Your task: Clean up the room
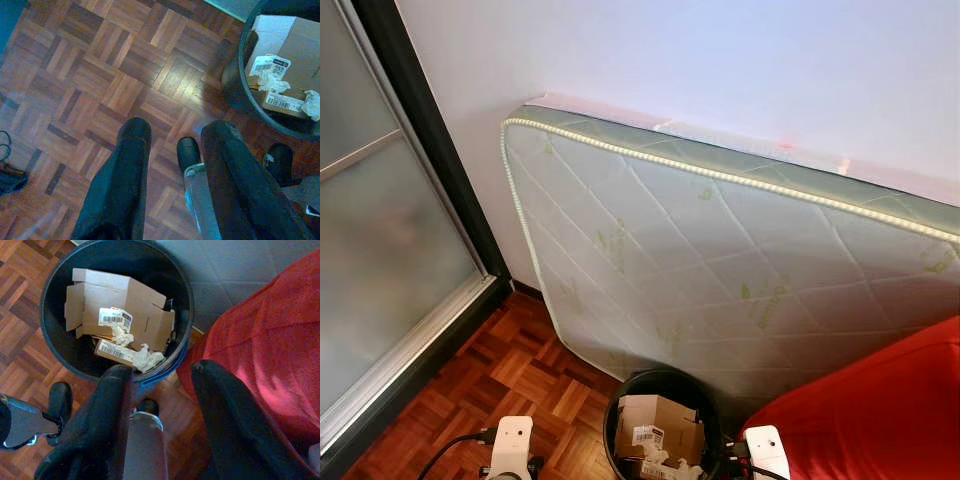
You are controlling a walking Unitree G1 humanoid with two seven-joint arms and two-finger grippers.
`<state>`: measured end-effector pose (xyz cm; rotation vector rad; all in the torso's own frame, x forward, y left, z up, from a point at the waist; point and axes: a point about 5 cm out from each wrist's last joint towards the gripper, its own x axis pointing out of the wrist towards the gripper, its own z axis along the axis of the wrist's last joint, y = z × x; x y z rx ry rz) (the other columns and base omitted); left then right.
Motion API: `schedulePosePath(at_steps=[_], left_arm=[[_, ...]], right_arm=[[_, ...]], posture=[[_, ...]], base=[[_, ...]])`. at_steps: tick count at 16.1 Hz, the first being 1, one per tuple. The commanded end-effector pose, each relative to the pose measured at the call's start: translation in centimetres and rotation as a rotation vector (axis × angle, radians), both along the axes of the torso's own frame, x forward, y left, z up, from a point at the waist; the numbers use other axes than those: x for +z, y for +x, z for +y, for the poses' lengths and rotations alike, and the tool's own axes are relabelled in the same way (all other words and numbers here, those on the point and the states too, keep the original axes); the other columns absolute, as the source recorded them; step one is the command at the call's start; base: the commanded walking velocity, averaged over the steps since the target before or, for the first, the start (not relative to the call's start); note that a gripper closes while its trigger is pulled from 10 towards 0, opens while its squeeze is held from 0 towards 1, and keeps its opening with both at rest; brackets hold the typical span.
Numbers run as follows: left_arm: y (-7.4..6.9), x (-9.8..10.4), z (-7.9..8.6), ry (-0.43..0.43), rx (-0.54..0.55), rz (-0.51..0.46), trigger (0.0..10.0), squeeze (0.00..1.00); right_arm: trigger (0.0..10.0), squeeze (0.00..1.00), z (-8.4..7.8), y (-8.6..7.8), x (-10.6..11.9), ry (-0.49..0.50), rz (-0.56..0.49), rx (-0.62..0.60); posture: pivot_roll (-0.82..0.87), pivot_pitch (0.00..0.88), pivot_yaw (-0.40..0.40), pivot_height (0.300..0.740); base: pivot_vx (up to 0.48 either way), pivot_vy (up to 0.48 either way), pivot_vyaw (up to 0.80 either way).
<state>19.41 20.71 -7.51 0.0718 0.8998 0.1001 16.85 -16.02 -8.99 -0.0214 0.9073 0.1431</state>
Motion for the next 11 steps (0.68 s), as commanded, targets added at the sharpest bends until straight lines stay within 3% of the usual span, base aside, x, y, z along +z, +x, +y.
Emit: schedulePosePath(at_steps=[1, 2, 7, 11], left_arm=[[-0.28, -0.12, 0.19, 0.01, -0.015, 0.013, 10.0, 0.0], [-0.31, -0.14, 0.19, 0.01, -0.012, 0.015, 10.0, 0.0], [-0.3, -0.13, 0.21, 0.01, -0.014, 0.016, 10.0, 0.0], [-0.29, -0.11, 0.23, 0.014, -0.021, 0.014, 10.0, 0.0]], right_arm=[[10.0, 0.0, -0.22, -0.1, -0.07, 0.001, 0.012, -0.016], [10.0, 0.0, -0.23, -0.12, -0.07, 0.001, 0.012, -0.017], [10.0, 0.0, -0.23, -0.15, -0.09, 0.002, 0.014, -0.017], [10.0, 0.0, -0.24, -0.23, -0.12, 0.002, 0.016, -0.019]], posture=[[-0.03, 0.0, -0.02, 0.74], [-0.03, 0.0, -0.02, 0.74], [-0.03, 0.0, -0.02, 0.74], [-0.03, 0.0, -0.019, 0.74]], base=[[0.0, 0.0, 0.0], [0.0, 0.0, 0.0], [0.0, 0.417, 0.0], [0.0, 0.0, 0.0]])
